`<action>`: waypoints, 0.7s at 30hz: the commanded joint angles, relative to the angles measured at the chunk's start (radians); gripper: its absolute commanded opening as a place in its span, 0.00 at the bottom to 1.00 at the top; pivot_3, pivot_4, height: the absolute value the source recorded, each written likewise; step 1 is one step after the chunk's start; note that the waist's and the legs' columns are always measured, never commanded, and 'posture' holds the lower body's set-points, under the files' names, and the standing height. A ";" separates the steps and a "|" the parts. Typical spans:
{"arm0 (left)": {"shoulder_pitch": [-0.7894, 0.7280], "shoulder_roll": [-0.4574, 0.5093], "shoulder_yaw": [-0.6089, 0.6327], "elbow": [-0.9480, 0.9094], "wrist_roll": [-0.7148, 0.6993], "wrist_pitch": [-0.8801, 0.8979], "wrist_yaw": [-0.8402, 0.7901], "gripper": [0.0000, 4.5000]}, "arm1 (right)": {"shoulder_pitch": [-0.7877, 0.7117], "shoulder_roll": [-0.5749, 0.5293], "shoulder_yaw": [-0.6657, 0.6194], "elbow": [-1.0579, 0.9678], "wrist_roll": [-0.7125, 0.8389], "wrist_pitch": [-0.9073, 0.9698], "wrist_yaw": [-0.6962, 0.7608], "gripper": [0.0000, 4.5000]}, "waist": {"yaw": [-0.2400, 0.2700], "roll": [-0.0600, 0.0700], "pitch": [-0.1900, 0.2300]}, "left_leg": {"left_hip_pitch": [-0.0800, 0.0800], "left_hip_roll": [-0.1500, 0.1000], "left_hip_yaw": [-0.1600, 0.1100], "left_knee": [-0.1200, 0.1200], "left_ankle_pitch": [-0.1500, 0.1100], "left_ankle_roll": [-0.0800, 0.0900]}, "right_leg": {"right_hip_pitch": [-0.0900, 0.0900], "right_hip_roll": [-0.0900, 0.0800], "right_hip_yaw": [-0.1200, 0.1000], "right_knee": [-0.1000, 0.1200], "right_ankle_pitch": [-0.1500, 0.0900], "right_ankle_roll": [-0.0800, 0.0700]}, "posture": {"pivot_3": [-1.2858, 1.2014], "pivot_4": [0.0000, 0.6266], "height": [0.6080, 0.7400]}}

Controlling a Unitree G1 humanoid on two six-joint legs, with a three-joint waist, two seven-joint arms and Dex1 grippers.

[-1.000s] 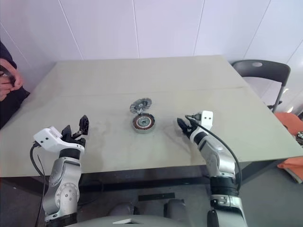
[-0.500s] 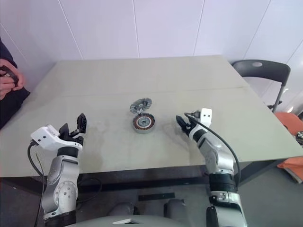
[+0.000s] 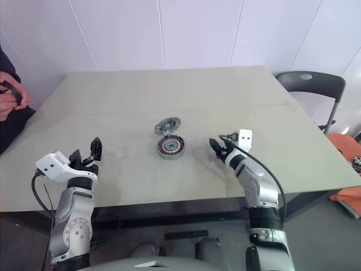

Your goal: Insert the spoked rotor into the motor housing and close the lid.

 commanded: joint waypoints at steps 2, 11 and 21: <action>-0.020 0.003 -0.004 -0.030 0.004 -0.016 0.001 1.00 | -0.015 -0.012 -0.011 -0.045 0.007 -0.004 0.002 0.77 | 0.000 0.000 0.000 | 0.000 0.000 0.000 0.000 0.000 0.000 | 0.000 0.000 0.000 0.000 0.000 0.000 | 0.52 0.00 1.00; -0.032 0.002 -0.010 -0.017 0.005 -0.012 -0.003 1.00 | 0.001 -0.013 -0.019 -0.056 0.005 -0.004 -0.014 0.77 | 0.000 0.000 0.000 | 0.000 0.000 0.000 0.000 0.000 0.000 | 0.000 0.000 0.000 0.000 0.000 0.000 | 0.52 0.00 1.00; -0.035 0.001 -0.011 -0.009 0.003 -0.012 -0.007 1.00 | 0.013 -0.021 -0.022 -0.061 0.009 0.005 -0.019 0.77 | 0.000 0.000 0.000 | 0.000 0.000 0.000 0.000 0.000 0.000 | 0.000 0.000 0.000 0.000 0.000 0.000 | 0.52 0.00 1.00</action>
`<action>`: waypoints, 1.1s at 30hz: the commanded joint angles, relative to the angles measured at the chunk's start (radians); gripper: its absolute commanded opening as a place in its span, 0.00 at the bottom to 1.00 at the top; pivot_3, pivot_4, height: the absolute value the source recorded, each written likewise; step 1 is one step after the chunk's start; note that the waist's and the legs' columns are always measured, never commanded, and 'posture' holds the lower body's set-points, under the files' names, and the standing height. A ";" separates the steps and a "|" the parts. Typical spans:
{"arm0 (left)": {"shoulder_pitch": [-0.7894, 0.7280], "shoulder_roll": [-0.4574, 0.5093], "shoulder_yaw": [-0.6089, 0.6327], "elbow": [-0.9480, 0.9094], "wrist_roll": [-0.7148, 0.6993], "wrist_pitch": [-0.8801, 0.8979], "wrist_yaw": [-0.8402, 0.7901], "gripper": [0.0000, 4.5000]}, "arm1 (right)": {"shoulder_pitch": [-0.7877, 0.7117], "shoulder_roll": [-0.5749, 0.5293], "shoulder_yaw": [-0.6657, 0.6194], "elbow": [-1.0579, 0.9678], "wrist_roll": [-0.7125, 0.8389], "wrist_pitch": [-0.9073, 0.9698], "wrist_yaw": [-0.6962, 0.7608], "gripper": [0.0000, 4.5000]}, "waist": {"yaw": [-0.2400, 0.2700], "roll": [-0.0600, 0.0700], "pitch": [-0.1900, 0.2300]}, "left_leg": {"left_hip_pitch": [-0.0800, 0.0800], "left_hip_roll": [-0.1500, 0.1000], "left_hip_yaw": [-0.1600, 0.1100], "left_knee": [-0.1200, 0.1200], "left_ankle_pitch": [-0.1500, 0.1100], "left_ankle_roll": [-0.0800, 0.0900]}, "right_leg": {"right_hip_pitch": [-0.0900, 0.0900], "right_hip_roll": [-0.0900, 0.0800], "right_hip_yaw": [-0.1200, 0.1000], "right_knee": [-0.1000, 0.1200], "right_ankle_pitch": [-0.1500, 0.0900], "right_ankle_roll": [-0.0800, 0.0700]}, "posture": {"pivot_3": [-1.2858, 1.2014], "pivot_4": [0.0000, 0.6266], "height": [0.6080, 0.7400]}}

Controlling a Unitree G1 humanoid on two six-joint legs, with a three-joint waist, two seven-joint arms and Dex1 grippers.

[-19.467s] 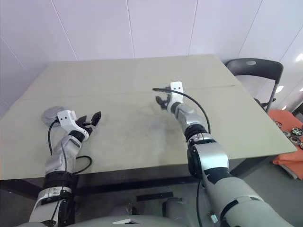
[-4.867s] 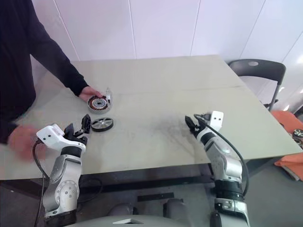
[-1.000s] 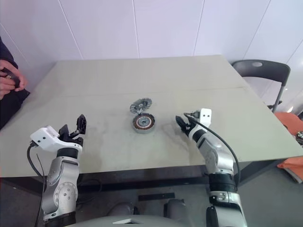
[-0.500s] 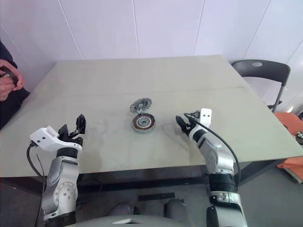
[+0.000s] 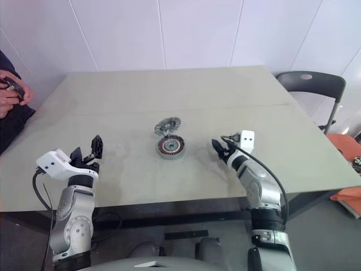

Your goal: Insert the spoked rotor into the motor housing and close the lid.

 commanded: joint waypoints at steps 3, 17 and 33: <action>-0.014 0.002 -0.005 -0.016 0.003 -0.012 -0.003 1.00 | -0.002 -0.011 -0.012 -0.042 0.008 -0.003 0.006 0.77 | 0.000 0.000 0.000 | 0.000 0.000 0.000 0.000 0.000 0.000 | 0.000 0.000 0.000 0.000 0.000 0.000 | 0.52 0.00 1.00; -0.018 0.000 -0.010 -0.004 0.004 -0.016 -0.010 1.00 | 0.000 -0.010 -0.009 -0.035 0.001 -0.007 0.003 0.77 | 0.000 0.000 0.000 | 0.000 0.000 0.000 0.000 0.000 0.000 | 0.000 0.000 0.000 0.000 0.000 0.000 | 0.52 0.00 1.00; -0.034 0.007 -0.011 0.015 0.005 -0.016 -0.019 1.00 | 0.002 -0.004 -0.008 -0.032 0.000 -0.013 -0.003 0.77 | 0.000 0.000 0.000 | 0.000 0.000 0.000 0.000 0.000 0.000 | 0.000 0.000 0.000 0.000 0.000 0.000 | 0.52 0.00 1.00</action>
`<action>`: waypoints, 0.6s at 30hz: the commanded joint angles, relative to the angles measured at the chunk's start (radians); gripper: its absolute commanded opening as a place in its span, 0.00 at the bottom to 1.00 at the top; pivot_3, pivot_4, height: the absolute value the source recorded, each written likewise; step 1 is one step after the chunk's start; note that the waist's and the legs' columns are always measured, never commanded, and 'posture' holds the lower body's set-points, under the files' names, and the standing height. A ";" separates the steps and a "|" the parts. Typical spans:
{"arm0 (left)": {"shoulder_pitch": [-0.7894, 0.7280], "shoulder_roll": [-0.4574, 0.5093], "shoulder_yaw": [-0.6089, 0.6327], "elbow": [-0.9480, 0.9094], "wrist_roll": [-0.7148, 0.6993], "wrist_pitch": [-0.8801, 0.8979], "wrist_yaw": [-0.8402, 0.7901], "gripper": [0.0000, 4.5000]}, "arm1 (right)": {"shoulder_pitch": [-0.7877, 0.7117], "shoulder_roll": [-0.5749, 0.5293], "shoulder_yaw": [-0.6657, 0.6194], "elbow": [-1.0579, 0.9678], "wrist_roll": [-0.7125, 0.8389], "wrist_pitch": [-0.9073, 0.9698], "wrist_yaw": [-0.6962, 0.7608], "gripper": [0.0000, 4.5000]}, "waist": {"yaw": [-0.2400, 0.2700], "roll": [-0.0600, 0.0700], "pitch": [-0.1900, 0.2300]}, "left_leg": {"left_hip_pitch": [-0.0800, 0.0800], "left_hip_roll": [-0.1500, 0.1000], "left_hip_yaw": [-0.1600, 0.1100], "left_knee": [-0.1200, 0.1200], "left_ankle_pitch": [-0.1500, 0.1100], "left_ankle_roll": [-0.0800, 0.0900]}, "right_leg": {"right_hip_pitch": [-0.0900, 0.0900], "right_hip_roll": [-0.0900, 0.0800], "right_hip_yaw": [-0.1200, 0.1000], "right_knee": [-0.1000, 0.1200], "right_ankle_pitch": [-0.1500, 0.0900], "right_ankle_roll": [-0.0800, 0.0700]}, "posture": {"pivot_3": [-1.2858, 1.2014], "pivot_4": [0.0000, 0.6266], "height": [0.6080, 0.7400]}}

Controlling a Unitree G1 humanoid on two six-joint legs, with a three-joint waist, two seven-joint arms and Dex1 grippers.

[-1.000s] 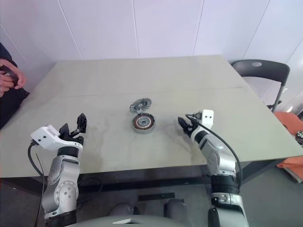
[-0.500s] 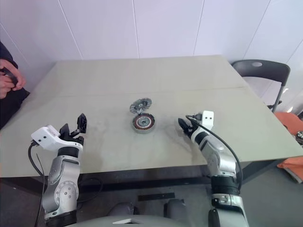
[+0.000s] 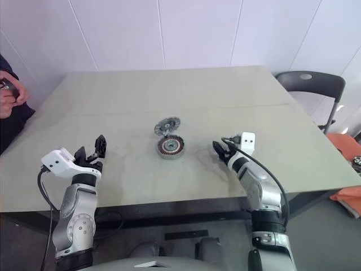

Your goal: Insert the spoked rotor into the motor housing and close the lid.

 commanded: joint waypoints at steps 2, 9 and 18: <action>-0.011 0.008 -0.002 -0.021 0.004 -0.016 -0.008 1.00 | -0.010 -0.003 -0.006 -0.030 0.002 -0.012 0.002 0.77 | 0.000 0.000 0.000 | 0.000 0.000 0.000 0.000 0.000 0.000 | 0.000 0.000 0.000 0.000 0.000 0.000 | 0.52 0.00 1.00; -0.001 0.000 -0.003 -0.028 0.007 -0.021 -0.003 1.00 | -0.011 -0.005 0.001 -0.026 -0.002 -0.008 0.006 0.77 | 0.000 0.000 0.000 | 0.000 0.000 0.000 0.000 0.000 0.000 | 0.000 0.000 0.000 0.000 0.000 0.000 | 0.52 0.00 1.00; -0.004 -0.003 0.000 -0.024 0.008 -0.026 0.001 1.00 | -0.016 -0.007 0.005 -0.015 -0.005 -0.007 0.008 0.77 | 0.000 0.000 0.000 | 0.000 0.000 0.000 0.000 0.000 0.000 | 0.000 0.000 0.000 0.000 0.000 0.000 | 0.52 0.00 1.00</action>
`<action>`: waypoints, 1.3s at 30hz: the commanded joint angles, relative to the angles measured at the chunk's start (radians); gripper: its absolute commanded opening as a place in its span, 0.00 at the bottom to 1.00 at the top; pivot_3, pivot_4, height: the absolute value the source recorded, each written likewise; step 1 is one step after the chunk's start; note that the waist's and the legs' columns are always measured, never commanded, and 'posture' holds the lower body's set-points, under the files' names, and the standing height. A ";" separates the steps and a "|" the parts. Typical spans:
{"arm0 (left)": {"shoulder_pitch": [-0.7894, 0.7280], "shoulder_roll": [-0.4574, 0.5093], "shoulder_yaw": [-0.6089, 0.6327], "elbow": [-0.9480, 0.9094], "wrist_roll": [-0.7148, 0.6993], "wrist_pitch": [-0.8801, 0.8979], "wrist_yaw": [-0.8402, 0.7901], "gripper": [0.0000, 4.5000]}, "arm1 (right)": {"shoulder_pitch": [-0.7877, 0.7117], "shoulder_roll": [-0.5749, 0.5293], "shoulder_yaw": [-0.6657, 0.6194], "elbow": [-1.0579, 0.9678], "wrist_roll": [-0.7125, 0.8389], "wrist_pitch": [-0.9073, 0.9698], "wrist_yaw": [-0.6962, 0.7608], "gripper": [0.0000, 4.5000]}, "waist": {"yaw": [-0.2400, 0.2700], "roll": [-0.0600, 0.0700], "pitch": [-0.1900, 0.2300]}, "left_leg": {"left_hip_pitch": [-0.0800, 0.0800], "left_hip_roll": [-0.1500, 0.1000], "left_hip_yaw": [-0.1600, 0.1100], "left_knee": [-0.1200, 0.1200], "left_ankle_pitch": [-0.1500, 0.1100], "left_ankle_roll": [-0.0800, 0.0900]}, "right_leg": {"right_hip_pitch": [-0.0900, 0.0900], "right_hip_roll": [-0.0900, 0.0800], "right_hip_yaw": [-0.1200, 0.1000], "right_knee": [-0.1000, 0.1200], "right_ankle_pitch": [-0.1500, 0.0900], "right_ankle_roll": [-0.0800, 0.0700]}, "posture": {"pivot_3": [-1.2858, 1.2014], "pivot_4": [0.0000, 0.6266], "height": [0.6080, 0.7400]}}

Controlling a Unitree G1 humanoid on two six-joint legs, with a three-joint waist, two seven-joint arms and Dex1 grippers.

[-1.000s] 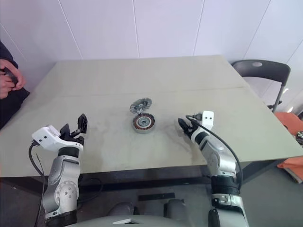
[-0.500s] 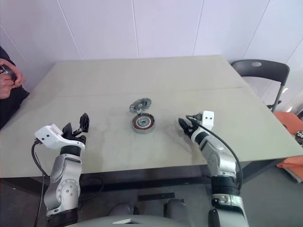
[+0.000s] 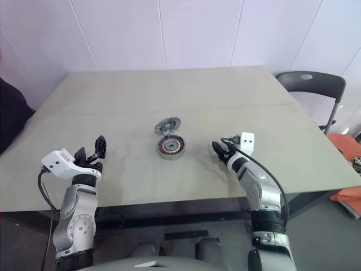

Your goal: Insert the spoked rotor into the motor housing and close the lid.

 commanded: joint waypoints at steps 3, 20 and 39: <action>-0.007 0.002 0.000 -0.024 0.007 -0.024 -0.002 1.00 | -0.018 -0.009 0.003 -0.013 -0.007 -0.009 0.011 0.77 | 0.000 0.000 0.000 | 0.000 0.000 0.000 0.000 0.000 0.000 | 0.000 0.000 0.000 0.000 0.000 0.000 | 0.52 0.00 1.00; -0.002 0.004 0.001 -0.029 0.008 -0.022 0.002 1.00 | -0.008 0.001 0.010 -0.006 -0.027 -0.009 0.018 0.77 | 0.000 0.000 0.000 | 0.000 0.000 0.000 0.000 0.000 0.000 | 0.000 0.000 0.000 0.000 0.000 0.000 | 0.52 0.00 1.00; 0.001 0.000 -0.001 -0.028 0.011 -0.023 0.004 1.00 | -0.001 -0.005 0.008 -0.006 -0.027 -0.009 0.024 0.77 | 0.000 0.000 0.000 | 0.000 0.000 0.000 0.000 0.000 0.000 | 0.000 0.000 0.000 0.000 0.000 0.000 | 0.52 0.00 1.00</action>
